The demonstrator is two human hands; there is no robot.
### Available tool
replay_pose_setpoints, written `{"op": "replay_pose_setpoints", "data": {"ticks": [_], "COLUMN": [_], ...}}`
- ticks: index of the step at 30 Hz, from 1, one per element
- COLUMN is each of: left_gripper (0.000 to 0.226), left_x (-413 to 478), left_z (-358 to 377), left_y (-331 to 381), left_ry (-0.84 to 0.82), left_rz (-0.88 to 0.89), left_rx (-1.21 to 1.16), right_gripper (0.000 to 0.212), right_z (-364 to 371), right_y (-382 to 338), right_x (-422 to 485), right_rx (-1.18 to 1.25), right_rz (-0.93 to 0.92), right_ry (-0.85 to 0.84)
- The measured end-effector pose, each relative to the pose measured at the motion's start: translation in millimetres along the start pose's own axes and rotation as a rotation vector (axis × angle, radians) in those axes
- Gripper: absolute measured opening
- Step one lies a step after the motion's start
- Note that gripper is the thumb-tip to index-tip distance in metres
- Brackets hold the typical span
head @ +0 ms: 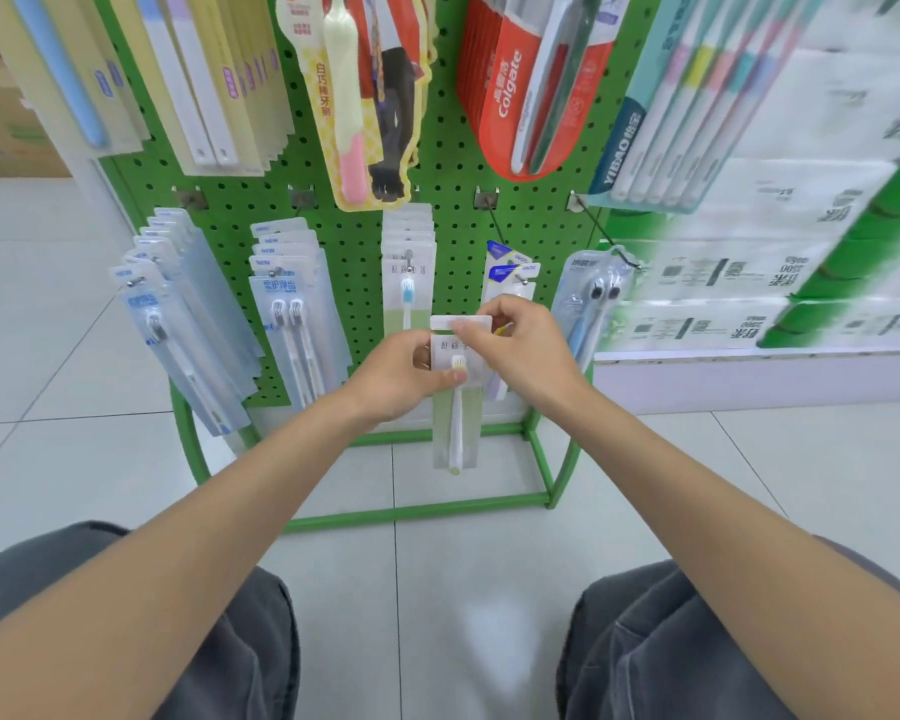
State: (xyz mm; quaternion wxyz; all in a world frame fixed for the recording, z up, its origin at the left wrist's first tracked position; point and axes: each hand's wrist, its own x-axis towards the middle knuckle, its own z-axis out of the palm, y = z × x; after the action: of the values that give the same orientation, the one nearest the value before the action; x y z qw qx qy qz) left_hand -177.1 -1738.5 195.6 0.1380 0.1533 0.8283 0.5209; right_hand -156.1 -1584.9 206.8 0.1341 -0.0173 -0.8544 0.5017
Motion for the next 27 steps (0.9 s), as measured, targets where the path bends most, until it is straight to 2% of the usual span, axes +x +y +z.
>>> {"op": "replay_pose_setpoints", "data": {"ticks": [7,11,16,20,23,27], "left_gripper": [0.017,0.017,0.027,0.02,0.021,0.022], "left_x": [-5,-9,-15,-18,-20,-27], "left_z": [6,2,-1,0,0,-2], "left_y": [0,0,-1,3,5,4], "left_ry": [0.143,0.175,0.17,0.194,0.217,0.198], "left_rz": [-0.027,-0.054,-0.069,-0.06,-0.033,0.005], "left_rx": [-0.198,-0.334,-0.417,-0.41,-0.433,-0.461], "right_gripper": [0.033,0.041,0.035,0.024,0.02,0.033], "right_z": [-5,-4,-4,-2,-1,-1], "right_y": [-7,9,27,43,56,62], "right_x": [2,-3,-30,-46,-53,-61], "right_rx": [0.061,0.074,0.03,-0.04,-0.096,-0.076], "right_rz": [0.079,0.176,0.243,0.228,0.243,0.271], "right_ry": [0.014,-0.148,-0.415,-0.554,-0.624,-0.655]}}
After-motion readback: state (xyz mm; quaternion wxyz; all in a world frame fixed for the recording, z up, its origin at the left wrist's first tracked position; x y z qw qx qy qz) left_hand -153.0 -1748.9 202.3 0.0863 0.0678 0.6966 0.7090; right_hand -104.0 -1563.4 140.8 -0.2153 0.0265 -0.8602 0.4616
